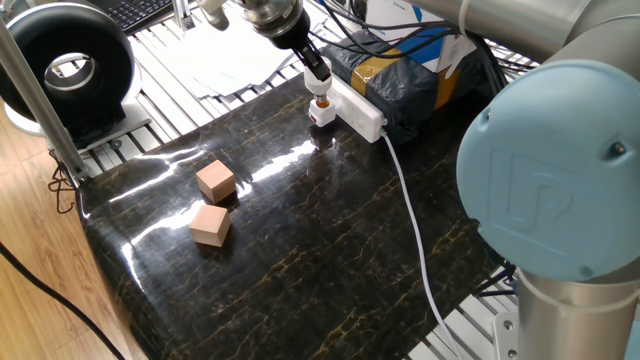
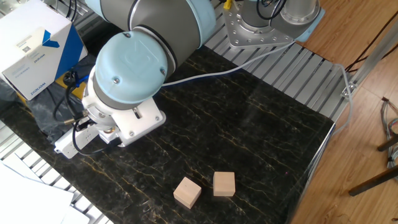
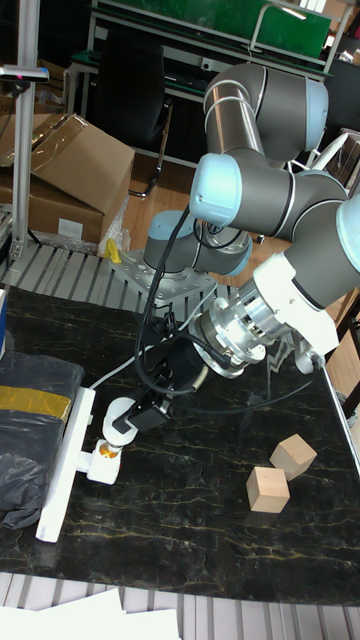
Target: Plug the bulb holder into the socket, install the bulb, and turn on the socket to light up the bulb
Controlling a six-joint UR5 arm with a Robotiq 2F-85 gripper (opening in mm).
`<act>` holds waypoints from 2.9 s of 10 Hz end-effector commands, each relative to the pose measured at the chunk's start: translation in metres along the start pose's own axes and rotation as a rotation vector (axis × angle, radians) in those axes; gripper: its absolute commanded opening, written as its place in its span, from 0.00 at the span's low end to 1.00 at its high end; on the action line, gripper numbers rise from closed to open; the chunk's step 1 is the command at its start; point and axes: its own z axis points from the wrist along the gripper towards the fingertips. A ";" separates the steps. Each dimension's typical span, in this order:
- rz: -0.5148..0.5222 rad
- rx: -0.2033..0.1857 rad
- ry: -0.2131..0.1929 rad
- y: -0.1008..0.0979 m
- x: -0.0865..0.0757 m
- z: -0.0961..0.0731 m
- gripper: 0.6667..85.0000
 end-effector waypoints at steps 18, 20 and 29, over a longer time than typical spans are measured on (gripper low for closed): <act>0.084 0.000 -0.047 0.003 0.000 0.011 0.30; 0.093 -0.015 -0.044 0.008 -0.001 0.012 0.30; 0.130 0.009 -0.036 0.005 -0.006 0.019 0.30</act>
